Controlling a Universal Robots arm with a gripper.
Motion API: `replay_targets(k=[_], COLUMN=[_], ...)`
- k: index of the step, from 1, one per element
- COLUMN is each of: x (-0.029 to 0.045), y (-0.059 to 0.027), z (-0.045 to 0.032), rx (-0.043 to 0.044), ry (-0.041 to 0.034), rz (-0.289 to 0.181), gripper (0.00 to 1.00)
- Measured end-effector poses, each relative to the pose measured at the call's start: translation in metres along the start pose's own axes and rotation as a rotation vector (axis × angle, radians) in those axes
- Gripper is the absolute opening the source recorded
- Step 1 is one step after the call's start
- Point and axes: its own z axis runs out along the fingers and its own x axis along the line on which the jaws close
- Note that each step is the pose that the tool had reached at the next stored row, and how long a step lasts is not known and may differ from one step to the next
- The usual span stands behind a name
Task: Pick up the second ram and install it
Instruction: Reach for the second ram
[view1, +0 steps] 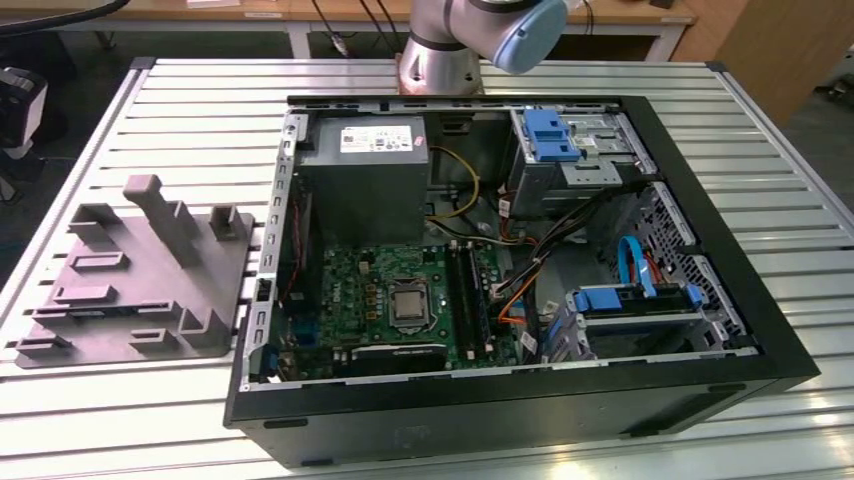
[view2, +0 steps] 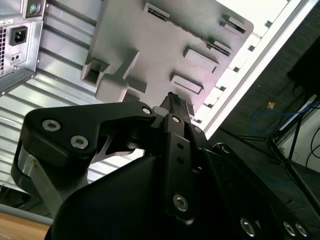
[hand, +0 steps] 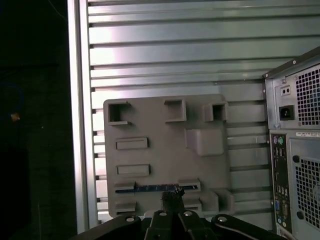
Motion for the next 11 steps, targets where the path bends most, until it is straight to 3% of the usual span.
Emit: replay_targets(k=[11], x=[-0.0005], y=[-0.0169], z=[0.0043], rx=[0.0], ry=[0.0], rz=[0.0], gripper=[0.1])
